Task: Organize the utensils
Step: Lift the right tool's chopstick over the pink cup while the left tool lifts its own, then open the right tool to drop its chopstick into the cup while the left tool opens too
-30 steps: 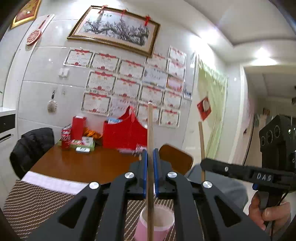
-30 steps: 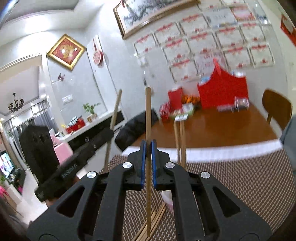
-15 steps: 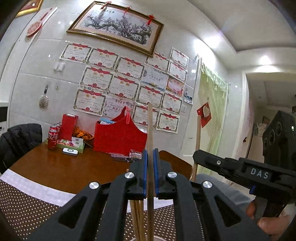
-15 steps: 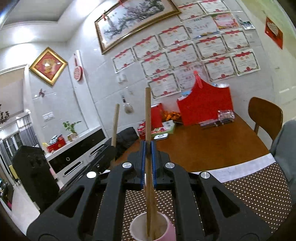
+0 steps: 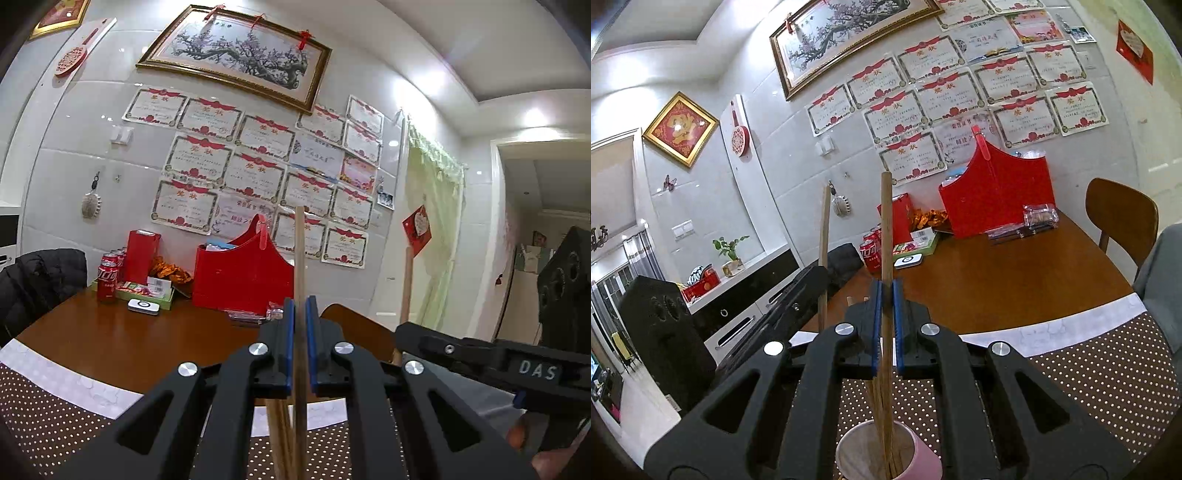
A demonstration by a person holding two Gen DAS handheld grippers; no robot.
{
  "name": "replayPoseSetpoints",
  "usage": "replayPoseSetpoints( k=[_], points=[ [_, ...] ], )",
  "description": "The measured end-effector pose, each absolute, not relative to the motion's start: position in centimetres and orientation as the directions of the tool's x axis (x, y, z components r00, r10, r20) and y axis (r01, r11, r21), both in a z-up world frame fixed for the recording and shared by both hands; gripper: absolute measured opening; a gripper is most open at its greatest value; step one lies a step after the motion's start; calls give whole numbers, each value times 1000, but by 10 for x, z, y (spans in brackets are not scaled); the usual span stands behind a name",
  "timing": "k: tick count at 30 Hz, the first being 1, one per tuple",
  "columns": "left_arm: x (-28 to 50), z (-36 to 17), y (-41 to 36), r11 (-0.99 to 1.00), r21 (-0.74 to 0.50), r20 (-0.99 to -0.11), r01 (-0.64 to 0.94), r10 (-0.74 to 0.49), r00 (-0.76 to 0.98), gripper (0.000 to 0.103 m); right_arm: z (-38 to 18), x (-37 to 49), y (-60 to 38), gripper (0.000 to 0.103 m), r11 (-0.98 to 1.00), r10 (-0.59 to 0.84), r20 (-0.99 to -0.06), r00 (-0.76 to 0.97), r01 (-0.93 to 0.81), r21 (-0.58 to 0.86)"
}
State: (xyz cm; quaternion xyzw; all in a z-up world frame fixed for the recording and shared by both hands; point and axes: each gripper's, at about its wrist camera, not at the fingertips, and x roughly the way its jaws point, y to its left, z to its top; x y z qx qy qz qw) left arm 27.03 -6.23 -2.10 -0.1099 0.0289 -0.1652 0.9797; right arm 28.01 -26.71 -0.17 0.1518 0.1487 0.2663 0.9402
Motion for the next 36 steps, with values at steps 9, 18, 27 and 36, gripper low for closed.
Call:
replayPoseSetpoints(
  k=[9,18,27,36],
  points=[
    [275,-37,-69,936,-189,-79,296,-315,946,6,-6,284,-259,6,816,554,-244,796,-463,345],
    [268,-37,-61,939,-191,-170,286,-319,932,56,-12,290,-267,95,816,545,-302,782,-412,405],
    [234,-17,-58,974,-77,-239,214,-227,944,75,0,280,-279,97,846,477,-291,830,-344,407],
    [184,0,-29,988,-25,-273,154,-155,949,75,23,250,-274,97,864,452,-262,852,-347,364]
  ],
)
